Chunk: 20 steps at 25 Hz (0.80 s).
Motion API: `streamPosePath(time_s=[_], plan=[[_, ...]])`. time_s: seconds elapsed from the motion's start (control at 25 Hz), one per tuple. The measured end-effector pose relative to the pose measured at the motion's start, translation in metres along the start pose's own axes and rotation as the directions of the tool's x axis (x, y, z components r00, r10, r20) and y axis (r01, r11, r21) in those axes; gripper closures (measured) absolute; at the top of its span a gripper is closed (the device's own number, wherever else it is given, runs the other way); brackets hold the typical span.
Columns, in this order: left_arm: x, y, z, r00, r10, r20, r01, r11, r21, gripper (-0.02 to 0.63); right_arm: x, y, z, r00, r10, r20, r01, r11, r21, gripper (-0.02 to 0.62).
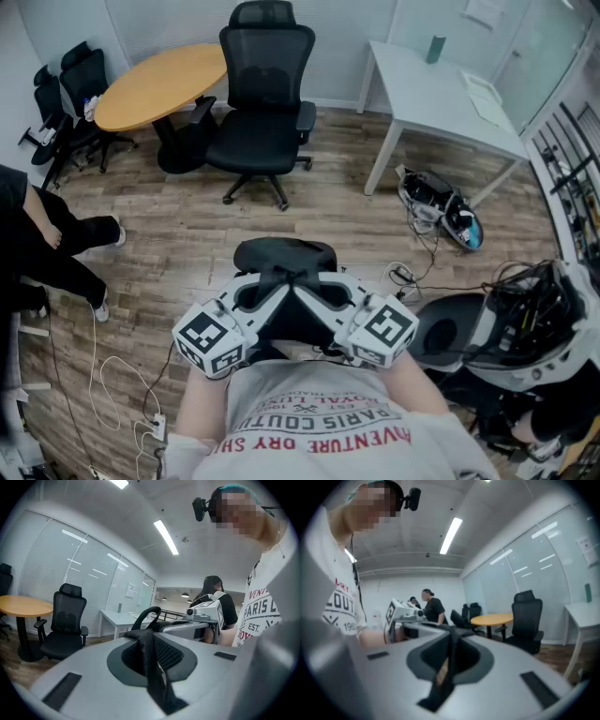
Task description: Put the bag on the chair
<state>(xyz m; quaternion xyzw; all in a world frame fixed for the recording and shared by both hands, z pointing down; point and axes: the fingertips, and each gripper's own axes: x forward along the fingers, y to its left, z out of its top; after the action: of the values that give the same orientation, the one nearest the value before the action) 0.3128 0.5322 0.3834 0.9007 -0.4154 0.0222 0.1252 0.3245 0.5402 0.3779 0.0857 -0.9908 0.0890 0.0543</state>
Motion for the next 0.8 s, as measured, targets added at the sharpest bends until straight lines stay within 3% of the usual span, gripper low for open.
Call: streamPosePath(time_s=[0.48, 0.8], plan=[[0.010, 0.019, -0.009, 0.999, -0.010, -0.040, 0.009, 1.000, -0.016, 0.546, 0.013, -0.017, -0.009, 1.000, -0.005, -0.018, 0.006, 0.999, 0.046, 0.549], [0.017, 0.073, -0.005, 0.998, -0.032, -0.056, 0.028, 0.997, -0.074, 0.546, 0.056, -0.051, -0.005, 0.998, -0.031, -0.049, 0.035, 0.995, 0.096, 0.549]])
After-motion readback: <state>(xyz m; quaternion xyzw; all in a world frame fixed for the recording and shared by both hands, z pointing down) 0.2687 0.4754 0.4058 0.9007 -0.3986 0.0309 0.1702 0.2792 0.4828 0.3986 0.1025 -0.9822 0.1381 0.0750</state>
